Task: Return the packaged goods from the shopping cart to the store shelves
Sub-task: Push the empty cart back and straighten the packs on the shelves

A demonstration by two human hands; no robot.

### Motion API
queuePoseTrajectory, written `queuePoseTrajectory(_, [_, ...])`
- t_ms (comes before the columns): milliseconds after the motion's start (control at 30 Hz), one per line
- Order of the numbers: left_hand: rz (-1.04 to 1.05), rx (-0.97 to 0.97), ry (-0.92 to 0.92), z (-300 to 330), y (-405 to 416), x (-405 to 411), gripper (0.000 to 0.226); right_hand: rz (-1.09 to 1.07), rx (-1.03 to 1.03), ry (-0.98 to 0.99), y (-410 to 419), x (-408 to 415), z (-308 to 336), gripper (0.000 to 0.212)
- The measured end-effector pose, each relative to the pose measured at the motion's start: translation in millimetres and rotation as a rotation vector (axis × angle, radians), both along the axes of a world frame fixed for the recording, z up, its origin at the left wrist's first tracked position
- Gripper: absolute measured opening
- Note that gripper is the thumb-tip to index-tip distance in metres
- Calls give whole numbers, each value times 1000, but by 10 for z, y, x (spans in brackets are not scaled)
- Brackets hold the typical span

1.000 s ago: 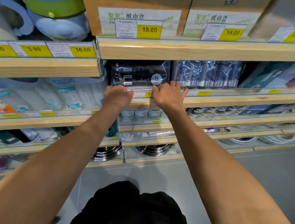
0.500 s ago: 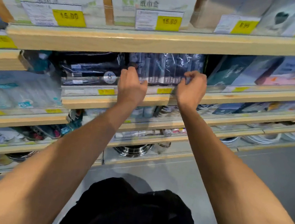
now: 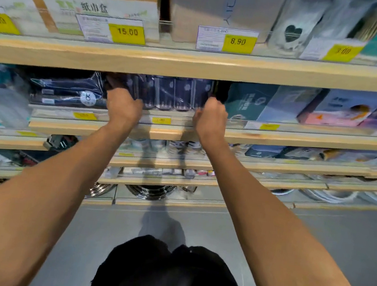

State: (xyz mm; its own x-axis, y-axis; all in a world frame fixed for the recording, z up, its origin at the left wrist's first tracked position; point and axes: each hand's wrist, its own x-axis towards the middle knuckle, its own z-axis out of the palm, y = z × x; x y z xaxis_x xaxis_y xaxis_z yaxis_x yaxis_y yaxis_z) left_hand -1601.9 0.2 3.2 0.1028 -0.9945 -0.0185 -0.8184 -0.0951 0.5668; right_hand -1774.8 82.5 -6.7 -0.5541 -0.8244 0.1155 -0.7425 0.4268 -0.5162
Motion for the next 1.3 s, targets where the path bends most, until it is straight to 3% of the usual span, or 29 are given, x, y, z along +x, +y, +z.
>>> queuePoseTrajectory(133, [57, -243, 147, -3, 397, -357, 32, 82, -114, 4, 84, -29, -26, 18])
queuePoseTrajectory(233, [-182, -277, 335, -56, 700, -774, 25, 105, -334, 1, 318, -124, -7, 21])
queuePoseTrajectory(300, [-355, -203, 448, -93, 812, -1091, 30, -16, -487, -41, 502, -327, 3, 19])
queuePoseTrajectory(367, [-454, -157, 386, -97, 888, -1365, 42, -200, -566, -148, 629, -624, -14, 16])
queuePoseTrajectory(433, [-448, -143, 279, -84, 942, -1622, 47, -344, -507, -212, 733, -1014, -36, 14])
queuePoseTrajectory(500, [-363, -119, 206, -50, 920, -1759, 49, -423, -406, -263, 774, -1355, -60, 29])
queuePoseTrajectory(633, [-299, -52, 178, -10, 852, -1919, 44, -439, -310, -287, 790, -1792, -77, 50])
queuePoseTrajectory(733, [-258, -10, 136, 9, 769, -1996, 42, -428, -286, -264, 747, -1941, -89, 52])
queuePoseTrajectory(900, [-378, 82, -81, 89, 473, -2007, 42, -456, -289, -236, 684, -2097, -134, 56])
queuePoseTrajectory(1167, [-371, 9, 75, -30, 442, -1964, 62, -510, -375, -283, 687, -2055, -216, 46])
queuePoseTrajectory(1300, [-289, -99, 182, -154, 511, -1851, 63, -613, -582, -333, 709, -1874, -193, 37])
